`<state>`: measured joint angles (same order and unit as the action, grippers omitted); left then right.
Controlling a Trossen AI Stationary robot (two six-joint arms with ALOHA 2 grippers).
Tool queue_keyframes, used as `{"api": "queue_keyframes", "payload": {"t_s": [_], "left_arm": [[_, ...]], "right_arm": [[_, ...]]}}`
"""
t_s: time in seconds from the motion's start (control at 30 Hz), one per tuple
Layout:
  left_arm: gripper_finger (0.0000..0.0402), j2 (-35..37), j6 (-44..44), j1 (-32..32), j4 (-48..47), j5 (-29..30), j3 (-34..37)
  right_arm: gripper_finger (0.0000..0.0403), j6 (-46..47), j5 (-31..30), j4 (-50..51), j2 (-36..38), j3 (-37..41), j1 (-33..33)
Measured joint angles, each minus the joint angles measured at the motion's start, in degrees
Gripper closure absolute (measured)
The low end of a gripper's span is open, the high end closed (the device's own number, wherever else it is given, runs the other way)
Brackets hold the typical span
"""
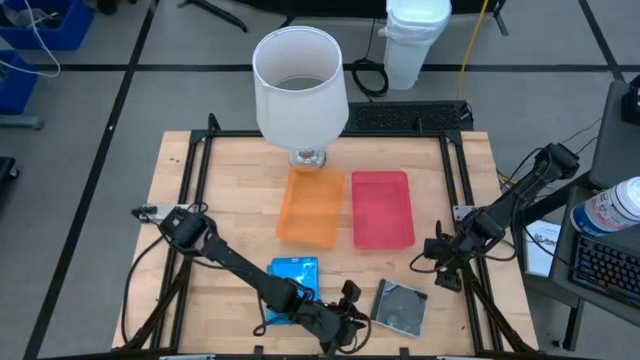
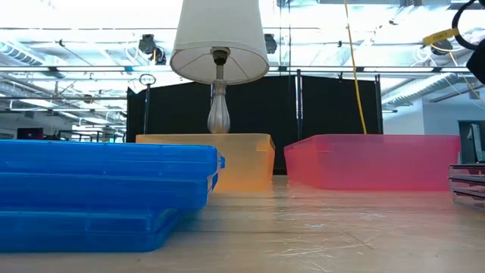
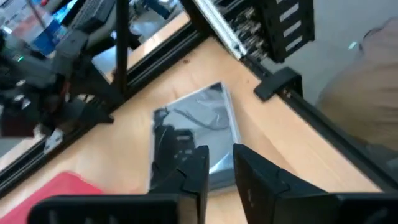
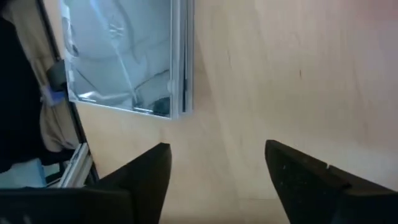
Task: Pick & place jewel cases by type
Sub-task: Put the black CD case into the red bin
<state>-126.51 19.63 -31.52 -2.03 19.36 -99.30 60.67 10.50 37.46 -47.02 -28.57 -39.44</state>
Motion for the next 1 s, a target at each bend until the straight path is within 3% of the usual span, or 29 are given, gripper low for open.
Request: {"api": "queue_keyframes", "payload": {"t_s": [0.27, 0.47, 0.73, 0.83, 1.0], "left_arm": [[0.0283, -3.07, -0.25, 0.72, 4.24, -1.43, -0.79], [0.0282, -3.51, -5.54, 2.19, 3.60, -7.38, -0.81], [0.0283, -3.84, -7.86, 2.31, 3.74, -8.92, -0.75], [0.0305, -3.92, -9.42, 2.36, 5.72, -8.51, -0.75], [0.0386, -6.45, -9.95, 1.71, 10.86, -7.20, -1.68]], "right_arm": [[0.0140, 2.74, 0.16, -16.11, 4.54, 8.31, 1.32], [0.0148, 4.65, 0.26, -19.70, 4.65, 12.47, 1.57], [0.0145, 3.30, 1.79, -19.68, 4.65, 13.11, 1.60], [0.0145, 2.85, 1.75, -19.66, 4.65, 13.11, 1.60], [0.0145, 2.39, 0.99, -19.51, 4.65, 13.11, 1.60]]}}
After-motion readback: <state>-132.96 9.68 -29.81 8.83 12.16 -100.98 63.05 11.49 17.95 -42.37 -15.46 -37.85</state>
